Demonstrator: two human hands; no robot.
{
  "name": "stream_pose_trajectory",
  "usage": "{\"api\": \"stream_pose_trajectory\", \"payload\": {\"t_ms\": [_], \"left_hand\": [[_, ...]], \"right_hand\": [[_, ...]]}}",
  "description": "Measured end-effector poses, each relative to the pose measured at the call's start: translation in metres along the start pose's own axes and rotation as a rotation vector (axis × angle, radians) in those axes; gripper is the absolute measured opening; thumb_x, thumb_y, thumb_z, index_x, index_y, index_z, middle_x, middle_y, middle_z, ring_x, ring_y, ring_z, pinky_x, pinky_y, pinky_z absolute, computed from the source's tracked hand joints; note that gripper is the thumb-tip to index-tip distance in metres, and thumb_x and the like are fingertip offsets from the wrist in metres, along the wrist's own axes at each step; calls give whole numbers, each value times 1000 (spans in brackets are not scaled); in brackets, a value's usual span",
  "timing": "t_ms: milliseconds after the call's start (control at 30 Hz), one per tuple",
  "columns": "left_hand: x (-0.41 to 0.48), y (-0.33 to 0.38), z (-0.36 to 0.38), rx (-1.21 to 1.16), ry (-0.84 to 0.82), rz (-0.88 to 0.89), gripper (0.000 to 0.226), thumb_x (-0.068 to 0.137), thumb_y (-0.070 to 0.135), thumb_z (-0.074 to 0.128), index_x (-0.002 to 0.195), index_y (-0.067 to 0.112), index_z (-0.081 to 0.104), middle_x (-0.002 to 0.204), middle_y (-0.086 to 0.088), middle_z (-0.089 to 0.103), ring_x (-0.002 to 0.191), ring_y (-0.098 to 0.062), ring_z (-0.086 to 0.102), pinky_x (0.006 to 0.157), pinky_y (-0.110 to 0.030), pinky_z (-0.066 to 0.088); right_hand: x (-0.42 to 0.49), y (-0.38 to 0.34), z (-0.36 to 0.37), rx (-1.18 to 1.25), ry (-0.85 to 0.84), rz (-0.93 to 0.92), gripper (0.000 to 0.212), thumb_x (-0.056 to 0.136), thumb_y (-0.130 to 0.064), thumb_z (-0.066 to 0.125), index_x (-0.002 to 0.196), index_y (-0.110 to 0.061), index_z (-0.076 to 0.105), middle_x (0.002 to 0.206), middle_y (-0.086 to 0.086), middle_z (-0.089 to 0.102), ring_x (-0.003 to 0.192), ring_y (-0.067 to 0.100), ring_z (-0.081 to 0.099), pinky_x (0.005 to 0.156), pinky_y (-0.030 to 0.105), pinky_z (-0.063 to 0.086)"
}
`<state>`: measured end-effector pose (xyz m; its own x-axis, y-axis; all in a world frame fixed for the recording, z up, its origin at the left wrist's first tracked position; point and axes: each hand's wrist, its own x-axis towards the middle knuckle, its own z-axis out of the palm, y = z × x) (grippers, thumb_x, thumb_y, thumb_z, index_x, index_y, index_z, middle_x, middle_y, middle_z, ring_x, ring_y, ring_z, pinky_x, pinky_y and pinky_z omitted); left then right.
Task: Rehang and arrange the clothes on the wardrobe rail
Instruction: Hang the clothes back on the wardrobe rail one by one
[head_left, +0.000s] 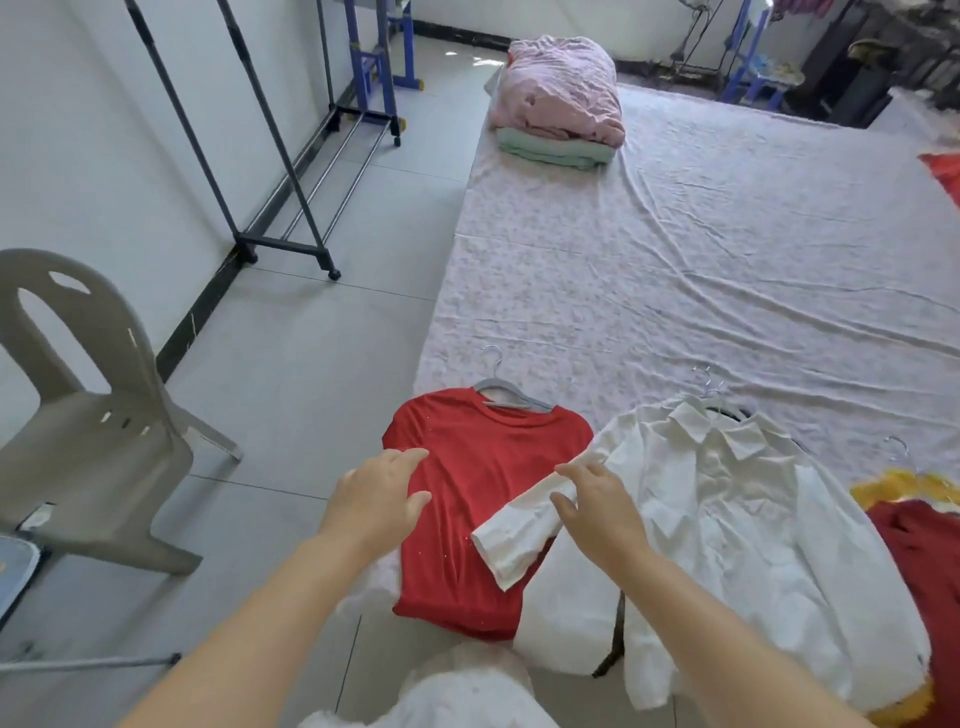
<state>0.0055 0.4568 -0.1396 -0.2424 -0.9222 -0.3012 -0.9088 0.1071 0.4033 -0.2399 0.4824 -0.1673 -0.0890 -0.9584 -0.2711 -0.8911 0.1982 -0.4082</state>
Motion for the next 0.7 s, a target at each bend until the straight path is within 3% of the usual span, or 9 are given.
{"api": "stream_pose_trajectory", "payload": {"t_ms": [400,533,700], "left_hand": [[182,-17,44,-97,-108,-200,50,93,39,44,140,32,28,136,15,40,125,-5,40,104,-24,30],[221,-29,69,-121,-140,-224,51,94,40,43,141,34,25,136,18,38,126,-1,36,106,-20,27],[255,-42,89,-117,-163,-261,51,93,37,44,141,31,28,139,12,38,130,-8,36,106,-26,27]], "right_hand": [[274,36,70,-132,-304,54,35,91,-29,50,125,-19,53,125,3,52,116,23,49,96,35,41],[333,51,109,-157,-327,86,31,93,-27,46,122,-16,54,118,5,52,109,24,52,90,36,43],[364,66,144,-193,-340,115,31,93,-25,45,123,-16,48,120,6,52,112,26,49,90,36,41]]}}
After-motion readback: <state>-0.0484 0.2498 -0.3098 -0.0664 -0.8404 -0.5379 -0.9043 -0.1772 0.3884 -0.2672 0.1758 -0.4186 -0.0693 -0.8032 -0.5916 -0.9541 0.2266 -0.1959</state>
